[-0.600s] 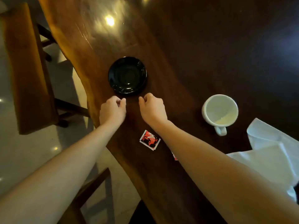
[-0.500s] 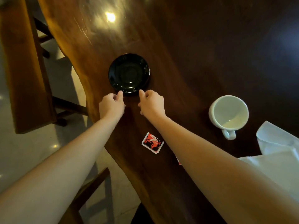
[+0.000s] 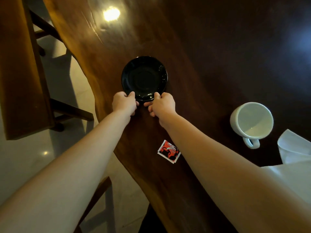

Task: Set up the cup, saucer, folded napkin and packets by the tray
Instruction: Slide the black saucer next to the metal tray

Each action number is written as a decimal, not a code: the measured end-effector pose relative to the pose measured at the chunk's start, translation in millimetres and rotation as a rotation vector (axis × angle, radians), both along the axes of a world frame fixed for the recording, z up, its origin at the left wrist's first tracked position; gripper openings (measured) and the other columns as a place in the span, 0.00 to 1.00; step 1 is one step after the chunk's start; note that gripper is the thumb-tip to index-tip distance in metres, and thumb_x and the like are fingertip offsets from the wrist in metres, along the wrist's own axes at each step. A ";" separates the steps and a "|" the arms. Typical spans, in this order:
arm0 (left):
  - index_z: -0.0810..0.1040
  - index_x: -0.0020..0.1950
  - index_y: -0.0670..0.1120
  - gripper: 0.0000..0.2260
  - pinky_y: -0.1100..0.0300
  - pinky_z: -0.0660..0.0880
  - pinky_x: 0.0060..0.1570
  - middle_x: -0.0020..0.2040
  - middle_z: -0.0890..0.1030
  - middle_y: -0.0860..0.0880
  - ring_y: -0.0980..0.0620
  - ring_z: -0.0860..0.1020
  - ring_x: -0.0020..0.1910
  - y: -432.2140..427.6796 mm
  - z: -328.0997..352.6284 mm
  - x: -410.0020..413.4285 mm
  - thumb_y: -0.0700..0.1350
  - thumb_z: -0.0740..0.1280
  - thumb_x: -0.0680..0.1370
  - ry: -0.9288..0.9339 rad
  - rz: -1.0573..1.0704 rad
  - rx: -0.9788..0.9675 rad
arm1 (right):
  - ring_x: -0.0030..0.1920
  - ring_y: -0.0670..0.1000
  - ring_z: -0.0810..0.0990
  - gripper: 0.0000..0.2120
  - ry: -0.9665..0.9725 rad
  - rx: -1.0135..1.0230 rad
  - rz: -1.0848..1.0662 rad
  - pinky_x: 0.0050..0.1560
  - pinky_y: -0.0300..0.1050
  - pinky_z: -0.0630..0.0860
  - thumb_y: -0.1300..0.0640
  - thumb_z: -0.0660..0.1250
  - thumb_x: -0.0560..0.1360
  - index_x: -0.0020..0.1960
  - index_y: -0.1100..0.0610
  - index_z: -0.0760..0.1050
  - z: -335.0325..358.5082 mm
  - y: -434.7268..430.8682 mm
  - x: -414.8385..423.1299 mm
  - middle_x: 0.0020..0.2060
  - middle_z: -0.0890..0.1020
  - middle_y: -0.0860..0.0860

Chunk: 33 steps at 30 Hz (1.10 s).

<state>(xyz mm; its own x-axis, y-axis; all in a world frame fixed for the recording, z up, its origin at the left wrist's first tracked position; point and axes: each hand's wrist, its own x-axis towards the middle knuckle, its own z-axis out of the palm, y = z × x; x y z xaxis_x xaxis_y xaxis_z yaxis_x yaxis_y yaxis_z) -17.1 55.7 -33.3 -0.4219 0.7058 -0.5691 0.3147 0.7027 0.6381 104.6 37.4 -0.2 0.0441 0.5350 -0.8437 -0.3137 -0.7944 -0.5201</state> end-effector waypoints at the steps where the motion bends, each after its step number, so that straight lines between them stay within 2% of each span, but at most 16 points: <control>1: 0.75 0.51 0.44 0.09 0.58 0.71 0.29 0.41 0.82 0.45 0.51 0.75 0.32 -4.9 1.7 1.1 0.50 0.62 0.83 -0.006 -0.007 -0.006 | 0.20 0.50 0.75 0.13 0.033 -0.027 -0.032 0.16 0.34 0.68 0.56 0.48 0.86 0.67 0.52 0.66 2.9 -5.8 1.4 0.37 0.77 0.58; 2: 0.74 0.49 0.45 0.09 0.59 0.71 0.29 0.40 0.81 0.44 0.51 0.75 0.31 -10.8 3.6 2.7 0.49 0.62 0.83 -0.008 -0.012 -0.011 | 0.19 0.49 0.75 0.14 0.026 -0.041 -0.046 0.15 0.34 0.66 0.56 0.48 0.86 0.67 0.51 0.67 4.9 -12.8 1.8 0.37 0.77 0.58; 4: 0.73 0.47 0.45 0.09 0.60 0.70 0.27 0.39 0.81 0.44 0.51 0.75 0.30 -24.3 8.5 7.0 0.49 0.63 0.83 -0.012 -0.023 -0.011 | 0.23 0.49 0.72 0.17 -0.065 -0.047 -0.051 0.17 0.35 0.66 0.58 0.49 0.86 0.73 0.57 0.64 4.6 -28.5 3.0 0.36 0.79 0.58; 6: 0.72 0.46 0.46 0.09 0.60 0.69 0.26 0.39 0.81 0.44 0.52 0.74 0.30 -39.2 14.3 12.1 0.49 0.63 0.83 -0.027 -0.033 -0.006 | 0.26 0.48 0.71 0.17 -0.157 -0.010 0.001 0.21 0.38 0.67 0.58 0.51 0.86 0.73 0.61 0.63 5.3 -44.1 6.2 0.38 0.81 0.59; 8: 0.71 0.44 0.47 0.10 0.60 0.69 0.26 0.39 0.80 0.44 0.52 0.73 0.29 -55.5 22.2 19.3 0.48 0.63 0.83 -0.055 -0.041 -0.003 | 0.25 0.48 0.71 0.17 -0.222 0.006 0.024 0.24 0.40 0.68 0.57 0.53 0.86 0.72 0.62 0.62 13.1 -61.8 12.9 0.40 0.82 0.60; 11: 0.70 0.41 0.47 0.11 0.60 0.66 0.25 0.37 0.79 0.44 0.52 0.72 0.28 -81.3 35.3 32.0 0.47 0.63 0.83 -0.108 -0.057 -0.016 | 0.20 0.46 0.72 0.18 -0.229 -0.002 0.001 0.21 0.39 0.69 0.55 0.54 0.85 0.73 0.60 0.63 18.5 -88.3 25.5 0.37 0.83 0.57; 12: 0.70 0.41 0.47 0.11 0.60 0.66 0.25 0.37 0.79 0.44 0.52 0.71 0.28 -91.5 39.4 36.6 0.47 0.63 0.83 -0.128 -0.067 -0.021 | 0.20 0.46 0.73 0.17 -0.242 0.006 0.003 0.21 0.40 0.71 0.54 0.54 0.85 0.71 0.61 0.65 20.9 -99.1 29.8 0.37 0.84 0.57; 14: 0.72 0.44 0.45 0.10 0.60 0.65 0.25 0.37 0.78 0.44 0.52 0.71 0.28 -113.4 46.7 45.4 0.47 0.62 0.83 -0.160 -0.090 -0.038 | 0.25 0.50 0.77 0.12 -0.291 0.035 0.018 0.27 0.45 0.74 0.53 0.56 0.85 0.58 0.61 0.71 25.7 -124.9 39.3 0.41 0.86 0.61; 16: 0.73 0.46 0.43 0.09 0.60 0.65 0.25 0.37 0.77 0.44 0.52 0.70 0.28 -135.1 56.7 54.4 0.47 0.62 0.84 -0.185 -0.123 -0.052 | 0.28 0.52 0.77 0.10 -0.305 0.050 -0.023 0.28 0.46 0.74 0.54 0.57 0.84 0.48 0.59 0.70 37.7 -153.7 48.5 0.45 0.85 0.66; 17: 0.73 0.46 0.43 0.09 0.60 0.65 0.24 0.37 0.77 0.44 0.52 0.69 0.28 -147.0 62.4 58.6 0.46 0.62 0.84 -0.194 -0.141 -0.057 | 0.27 0.51 0.76 0.10 -0.295 0.050 -0.056 0.27 0.45 0.73 0.55 0.57 0.85 0.47 0.58 0.69 45.1 -169.4 52.9 0.45 0.85 0.66; 20: 0.75 0.49 0.43 0.08 0.60 0.64 0.24 0.37 0.77 0.44 0.52 0.69 0.28 -182.4 79.0 71.0 0.46 0.62 0.84 -0.227 -0.216 -0.074 | 0.27 0.49 0.75 0.08 -0.286 0.052 -0.144 0.27 0.43 0.72 0.56 0.56 0.85 0.49 0.56 0.70 65.1 -215.8 64.0 0.41 0.85 0.60; 24: 0.75 0.49 0.48 0.06 0.61 0.66 0.25 0.39 0.79 0.44 0.53 0.70 0.28 -231.3 94.0 81.0 0.47 0.62 0.84 -0.275 -0.346 -0.097 | 0.28 0.48 0.76 0.07 -0.263 0.050 -0.254 0.28 0.41 0.74 0.56 0.56 0.85 0.52 0.55 0.72 84.8 -280.9 71.1 0.41 0.85 0.58; 28: 0.76 0.59 0.42 0.10 0.61 0.66 0.25 0.39 0.79 0.44 0.53 0.71 0.29 -279.8 101.1 84.1 0.47 0.63 0.83 -0.282 -0.480 -0.129 | 0.28 0.48 0.76 0.08 -0.289 0.052 -0.401 0.29 0.42 0.74 0.56 0.57 0.85 0.58 0.59 0.71 92.9 -346.8 65.7 0.41 0.86 0.58; 33: 0.75 0.62 0.41 0.12 0.61 0.68 0.28 0.40 0.80 0.44 0.53 0.73 0.31 -336.5 114.5 83.7 0.46 0.62 0.83 -0.280 -0.652 -0.147 | 0.28 0.49 0.76 0.09 -0.301 0.079 -0.551 0.29 0.43 0.74 0.55 0.57 0.85 0.56 0.60 0.73 97.9 -419.9 51.9 0.41 0.86 0.58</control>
<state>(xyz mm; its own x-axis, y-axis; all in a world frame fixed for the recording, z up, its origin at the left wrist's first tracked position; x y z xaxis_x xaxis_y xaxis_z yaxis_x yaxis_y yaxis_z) 66.6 -280.8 81.3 0.2341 0.6716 -0.7029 0.5376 0.5130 0.6692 156.5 -382.5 97.7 0.5603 0.4263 -0.7102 -0.4962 -0.5138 -0.6999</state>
